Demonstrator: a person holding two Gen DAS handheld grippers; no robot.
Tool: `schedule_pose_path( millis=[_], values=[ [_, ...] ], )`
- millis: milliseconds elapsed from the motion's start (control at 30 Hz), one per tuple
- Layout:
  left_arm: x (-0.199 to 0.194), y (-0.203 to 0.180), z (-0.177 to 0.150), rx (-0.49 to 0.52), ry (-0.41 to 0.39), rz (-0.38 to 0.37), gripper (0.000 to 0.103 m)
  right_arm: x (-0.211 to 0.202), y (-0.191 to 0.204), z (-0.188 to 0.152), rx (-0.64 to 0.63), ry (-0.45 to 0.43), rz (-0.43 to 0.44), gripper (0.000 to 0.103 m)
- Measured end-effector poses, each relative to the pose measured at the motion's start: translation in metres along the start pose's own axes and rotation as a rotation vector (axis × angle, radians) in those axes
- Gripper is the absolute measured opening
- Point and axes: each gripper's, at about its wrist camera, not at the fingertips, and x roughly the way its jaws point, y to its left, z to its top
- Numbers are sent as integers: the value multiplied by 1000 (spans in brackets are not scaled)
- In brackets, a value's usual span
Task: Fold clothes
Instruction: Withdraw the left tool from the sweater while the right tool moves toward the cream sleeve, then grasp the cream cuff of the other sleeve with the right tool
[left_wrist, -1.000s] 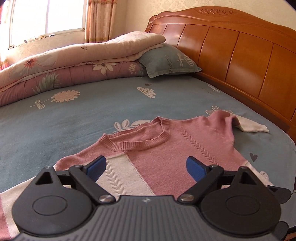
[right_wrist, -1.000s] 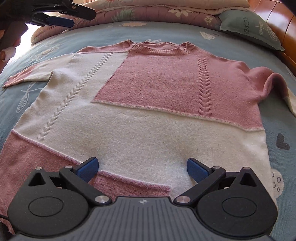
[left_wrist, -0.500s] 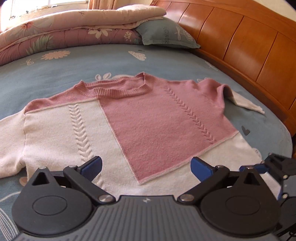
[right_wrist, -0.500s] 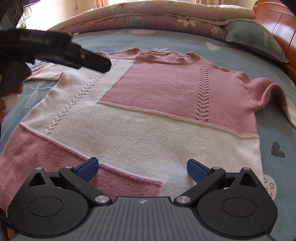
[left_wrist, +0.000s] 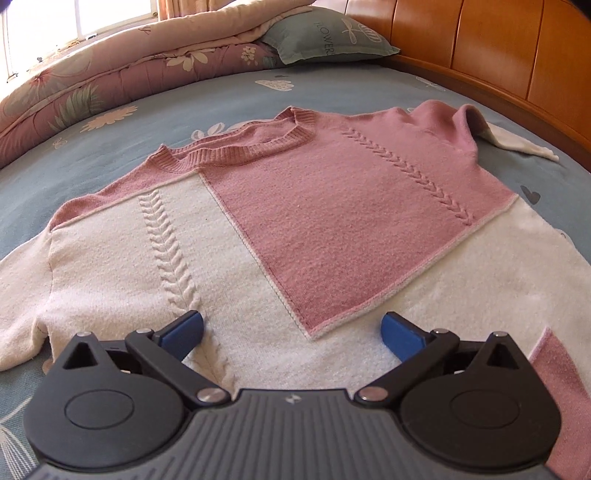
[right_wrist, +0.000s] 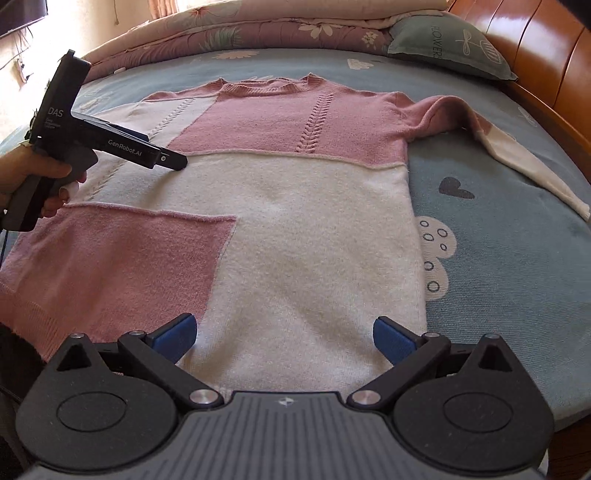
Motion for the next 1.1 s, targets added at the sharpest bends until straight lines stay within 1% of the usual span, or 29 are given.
schedule_pose_path(
  millis=[67,133,233,300,333,367,400,467,533,567,600,700,767,933,1100],
  values=[
    [-3,-2,1,0,2,7,102,11,3,-3,0,44,-23,103],
    [-8,-5,1,10,-2,13,102,12,4,-8,11,9,-34,103],
    [-15,-18,0,93,-35,24,102,11,4,-12,27,-17,-46,103],
    [-14,-27,-2,145,-33,41,102,10,3,-8,47,-3,-44,103],
    [-12,-28,-3,145,-30,40,102,9,3,-5,58,6,-42,103],
    [-10,-28,-4,144,-26,39,102,6,0,-2,79,-21,-30,103],
    [-10,-26,-4,122,-21,27,102,2,-3,1,102,-56,-17,103],
    [-7,-17,-3,65,0,-4,102,4,-7,12,123,-86,-49,103],
    [-5,-10,-3,24,8,-32,102,18,-9,19,116,-60,-88,103],
    [-5,-10,-3,24,7,-33,102,25,-10,22,111,-45,-107,103],
    [-5,-9,-4,23,6,-34,102,32,-11,23,112,-22,-109,103],
    [-6,-12,-3,33,6,-21,102,36,-4,14,71,-37,-134,103],
    [-7,-12,-2,30,8,-17,102,31,-5,7,80,-51,-134,103],
    [-26,-23,2,85,-73,-24,102,20,-2,-7,84,-72,-151,103],
    [-9,-24,-3,49,-29,-27,103,18,0,-15,92,-123,-162,103]
  ],
)
